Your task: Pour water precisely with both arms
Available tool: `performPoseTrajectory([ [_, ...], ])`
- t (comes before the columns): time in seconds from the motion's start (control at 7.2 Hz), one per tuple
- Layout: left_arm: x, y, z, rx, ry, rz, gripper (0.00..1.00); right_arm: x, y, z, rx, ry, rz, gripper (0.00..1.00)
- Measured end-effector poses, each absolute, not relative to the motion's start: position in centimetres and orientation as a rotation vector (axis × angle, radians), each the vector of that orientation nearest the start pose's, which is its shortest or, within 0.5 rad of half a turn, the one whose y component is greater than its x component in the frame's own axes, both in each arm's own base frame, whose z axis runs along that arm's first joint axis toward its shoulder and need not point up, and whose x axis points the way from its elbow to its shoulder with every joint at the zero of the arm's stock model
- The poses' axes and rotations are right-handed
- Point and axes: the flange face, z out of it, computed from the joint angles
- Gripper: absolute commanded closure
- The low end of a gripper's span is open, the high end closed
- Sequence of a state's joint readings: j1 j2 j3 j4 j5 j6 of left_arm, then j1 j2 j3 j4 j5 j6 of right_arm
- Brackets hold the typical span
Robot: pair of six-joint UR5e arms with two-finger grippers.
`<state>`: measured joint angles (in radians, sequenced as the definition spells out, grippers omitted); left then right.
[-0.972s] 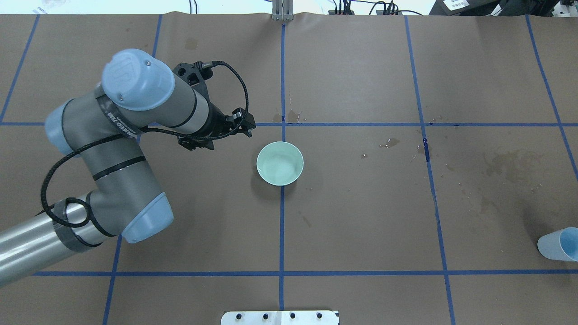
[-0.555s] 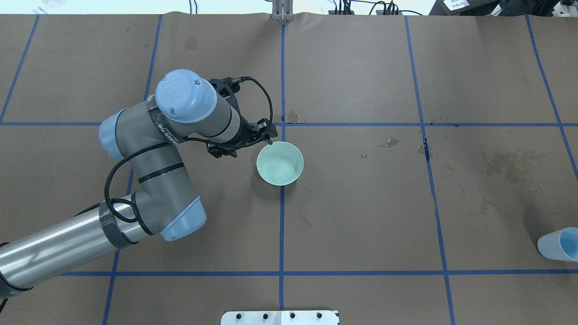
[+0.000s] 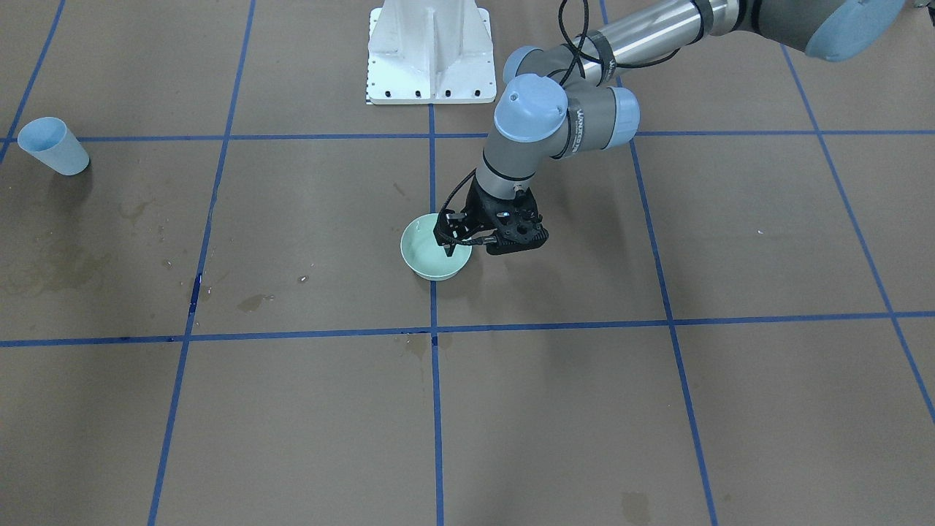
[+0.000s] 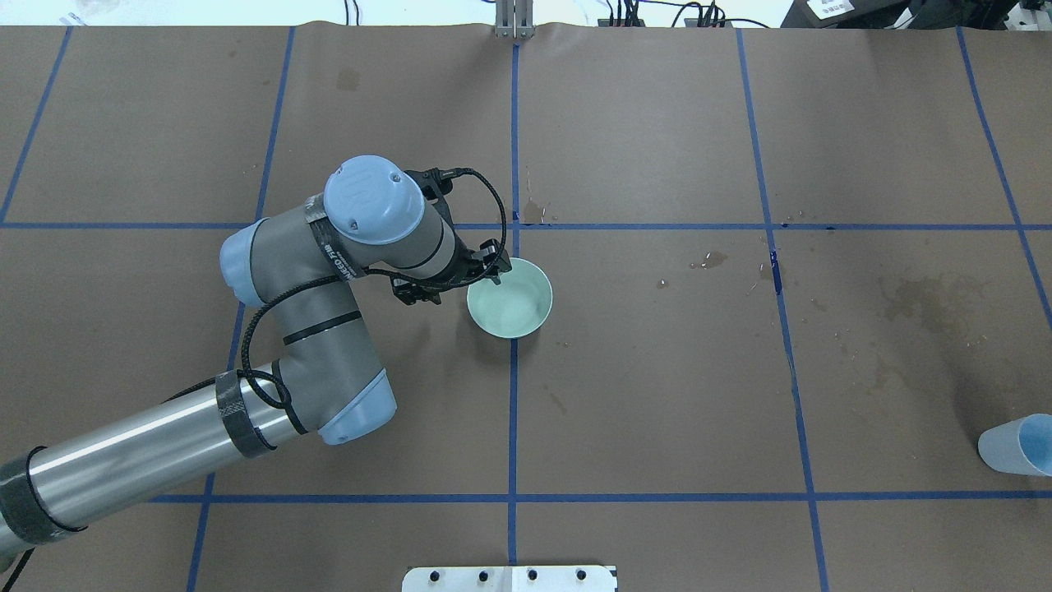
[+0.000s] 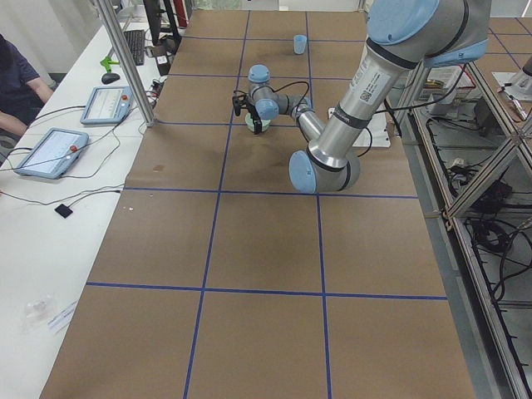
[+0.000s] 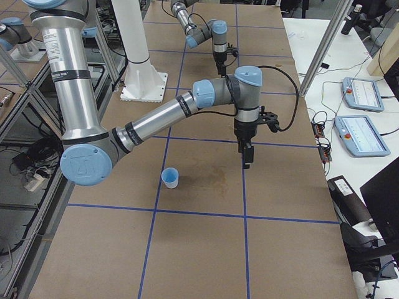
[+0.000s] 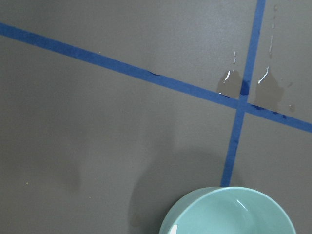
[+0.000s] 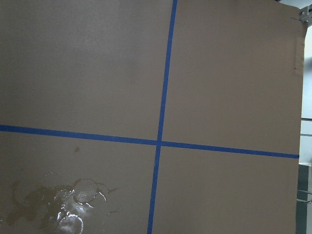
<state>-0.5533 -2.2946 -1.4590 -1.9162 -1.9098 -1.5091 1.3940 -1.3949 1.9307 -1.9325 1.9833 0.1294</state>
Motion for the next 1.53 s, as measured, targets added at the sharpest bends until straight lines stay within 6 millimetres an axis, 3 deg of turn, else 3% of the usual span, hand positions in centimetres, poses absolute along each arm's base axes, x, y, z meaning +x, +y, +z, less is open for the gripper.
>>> performPoseTrajectory([
  [0.56,58.7,-46.2,22.6,-0.022,1.003,-0.27,0.67,0.3,-53.8,45.6,0.09,-0.468,-0.071,0.0],
  [0.69,58.9,-46.1,22.5,-0.023,1.002,-0.267,0.93,0.3,-53.8,45.7,0.087,-0.472,-0.07,0.0],
  [0.83,59.0,-46.0,22.5,-0.024,1.002,-0.266,1.0,0.3,-53.9,45.8,0.084,-0.478,-0.07,0.0],
  [1.25,58.5,-45.8,20.9,-0.032,1.017,-0.266,1.0,0.7,-53.8,45.8,0.084,-0.483,-0.061,0.0],
  [1.53,55.8,-46.5,18.8,-0.061,1.029,-0.273,1.0,1.5,-53.8,45.7,0.089,-0.483,-0.048,0.0],
])
